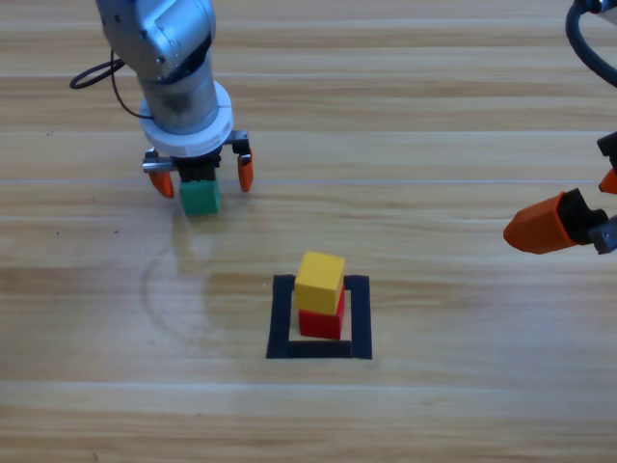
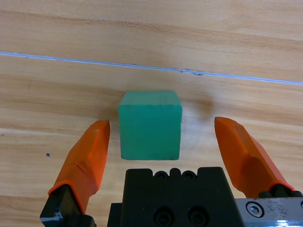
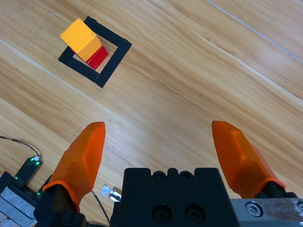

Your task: Stack the blocks in the rectangular block: red at the bottom, yellow in the middle, green on top

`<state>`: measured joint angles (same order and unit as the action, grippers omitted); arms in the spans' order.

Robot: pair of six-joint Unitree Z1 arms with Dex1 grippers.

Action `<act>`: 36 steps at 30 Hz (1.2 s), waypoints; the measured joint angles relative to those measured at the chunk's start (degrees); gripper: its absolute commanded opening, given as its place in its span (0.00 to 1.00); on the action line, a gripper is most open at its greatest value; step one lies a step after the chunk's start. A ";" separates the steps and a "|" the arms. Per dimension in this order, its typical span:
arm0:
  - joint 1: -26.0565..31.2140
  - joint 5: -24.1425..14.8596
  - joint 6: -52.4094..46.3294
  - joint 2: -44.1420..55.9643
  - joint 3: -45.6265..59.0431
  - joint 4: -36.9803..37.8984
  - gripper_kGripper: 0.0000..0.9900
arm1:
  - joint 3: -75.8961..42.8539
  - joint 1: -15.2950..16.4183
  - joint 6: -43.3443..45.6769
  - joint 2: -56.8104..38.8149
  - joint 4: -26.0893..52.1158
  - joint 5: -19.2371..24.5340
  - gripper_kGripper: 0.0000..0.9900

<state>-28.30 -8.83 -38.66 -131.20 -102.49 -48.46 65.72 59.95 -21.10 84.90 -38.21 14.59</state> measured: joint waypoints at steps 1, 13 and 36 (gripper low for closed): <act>0.00 -0.14 0.10 -0.25 -0.05 0.00 0.94 | 0.00 0.00 0.00 0.00 0.00 0.00 1.00; 0.01 -1.65 1.23 -1.15 -0.06 0.00 0.48 | 0.00 0.00 0.00 0.00 0.00 -0.26 1.00; -12.88 -2.80 13.69 22.18 -9.56 -12.74 0.02 | 0.00 0.00 0.00 0.00 0.01 -0.29 1.00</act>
<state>-41.18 -11.63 -24.97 -109.01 -112.04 -61.19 65.72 59.95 -21.10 84.90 -38.20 14.30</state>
